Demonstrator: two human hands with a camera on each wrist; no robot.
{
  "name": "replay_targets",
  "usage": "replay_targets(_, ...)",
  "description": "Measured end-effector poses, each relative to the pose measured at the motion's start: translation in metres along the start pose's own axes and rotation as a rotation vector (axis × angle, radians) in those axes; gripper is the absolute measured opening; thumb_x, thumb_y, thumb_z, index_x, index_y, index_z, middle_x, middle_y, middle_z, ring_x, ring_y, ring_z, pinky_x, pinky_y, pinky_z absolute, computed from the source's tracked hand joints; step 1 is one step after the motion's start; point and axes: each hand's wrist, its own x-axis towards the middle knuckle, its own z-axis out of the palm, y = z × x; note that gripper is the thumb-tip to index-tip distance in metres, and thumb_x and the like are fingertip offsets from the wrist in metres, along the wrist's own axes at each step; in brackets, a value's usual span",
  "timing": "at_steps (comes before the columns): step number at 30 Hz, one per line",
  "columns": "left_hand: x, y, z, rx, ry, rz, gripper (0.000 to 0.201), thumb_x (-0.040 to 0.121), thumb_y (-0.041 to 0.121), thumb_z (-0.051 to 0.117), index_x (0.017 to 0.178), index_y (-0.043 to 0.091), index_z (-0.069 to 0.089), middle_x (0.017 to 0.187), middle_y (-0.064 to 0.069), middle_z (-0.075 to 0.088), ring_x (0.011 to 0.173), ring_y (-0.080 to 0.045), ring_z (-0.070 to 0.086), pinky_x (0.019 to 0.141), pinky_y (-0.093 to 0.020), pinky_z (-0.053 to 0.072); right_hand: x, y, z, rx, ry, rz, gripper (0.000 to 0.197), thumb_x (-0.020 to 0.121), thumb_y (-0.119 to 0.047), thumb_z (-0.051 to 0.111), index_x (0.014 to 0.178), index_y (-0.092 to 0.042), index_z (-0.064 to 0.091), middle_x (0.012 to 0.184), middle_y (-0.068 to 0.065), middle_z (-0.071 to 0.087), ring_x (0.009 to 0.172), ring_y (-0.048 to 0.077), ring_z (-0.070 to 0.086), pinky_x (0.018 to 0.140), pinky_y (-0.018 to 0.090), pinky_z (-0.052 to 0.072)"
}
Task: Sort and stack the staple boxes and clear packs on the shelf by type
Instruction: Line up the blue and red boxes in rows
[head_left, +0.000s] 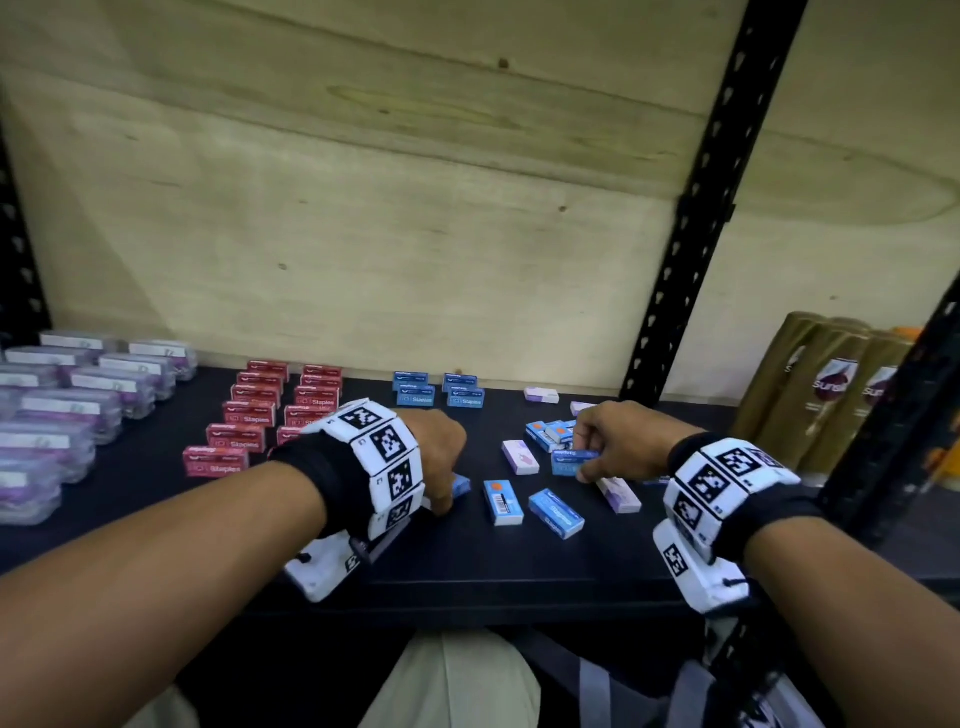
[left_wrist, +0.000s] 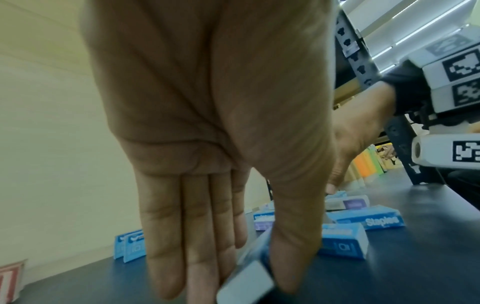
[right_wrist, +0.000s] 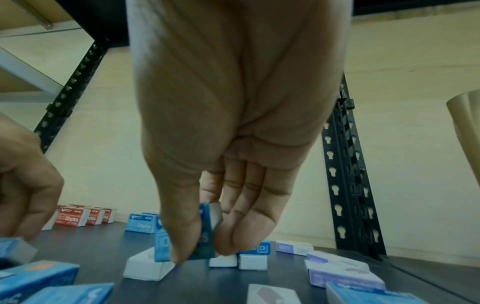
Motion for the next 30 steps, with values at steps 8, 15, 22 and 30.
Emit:
replay_targets(8, 0.003, -0.027, -0.004, -0.087, 0.075, -0.005, 0.016, 0.087, 0.012, 0.061, 0.102, 0.015, 0.065, 0.101, -0.002, 0.065, 0.089, -0.019, 0.06, 0.079, -0.028, 0.052, 0.019, -0.007, -0.002, 0.077, 0.017, -0.073, 0.021, 0.08, -0.03, 0.077, 0.09, -0.03, 0.058, 0.097, -0.007, 0.065, 0.084, 0.012, 0.061, 0.077, 0.027, 0.05)
replay_targets(15, 0.025, -0.042, -0.018, -0.091, 0.095, -0.038, 0.019, 0.087, 0.008, 0.058, 0.1, 0.018, 0.066, 0.094, -0.005, 0.06, 0.083, -0.024, 0.053, 0.076, -0.031, 0.047, 0.055, -0.017, -0.006, 0.096, -0.02, -0.152, 0.014, 0.082, -0.029, 0.074, 0.087, -0.03, 0.06, 0.091, -0.011, 0.067, 0.084, 0.012, 0.063, 0.082, 0.031, 0.052)
replay_targets(22, 0.061, -0.048, -0.029, 0.032, 0.068, -0.035, 0.012, 0.093, 0.015, 0.052, 0.099, 0.023, 0.059, 0.099, -0.001, 0.057, 0.086, -0.02, 0.051, 0.065, -0.019, 0.037, 0.094, -0.024, -0.009, 0.091, -0.054, -0.2, 0.019, 0.085, -0.028, 0.073, 0.093, -0.031, 0.056, 0.085, -0.018, 0.054, 0.086, 0.01, 0.054, 0.078, 0.025, 0.04)
replay_targets(30, 0.072, -0.067, -0.047, -0.056, 0.048, -0.018, 0.036, 0.089, 0.01, 0.062, 0.122, 0.023, 0.06, 0.12, -0.001, 0.059, 0.102, -0.02, 0.058, 0.078, -0.026, 0.043, 0.127, -0.042, -0.003, 0.106, -0.132, -0.203, 0.021, 0.087, -0.03, 0.072, 0.101, -0.027, 0.055, 0.088, -0.014, 0.053, 0.084, 0.014, 0.055, 0.071, 0.025, 0.041)
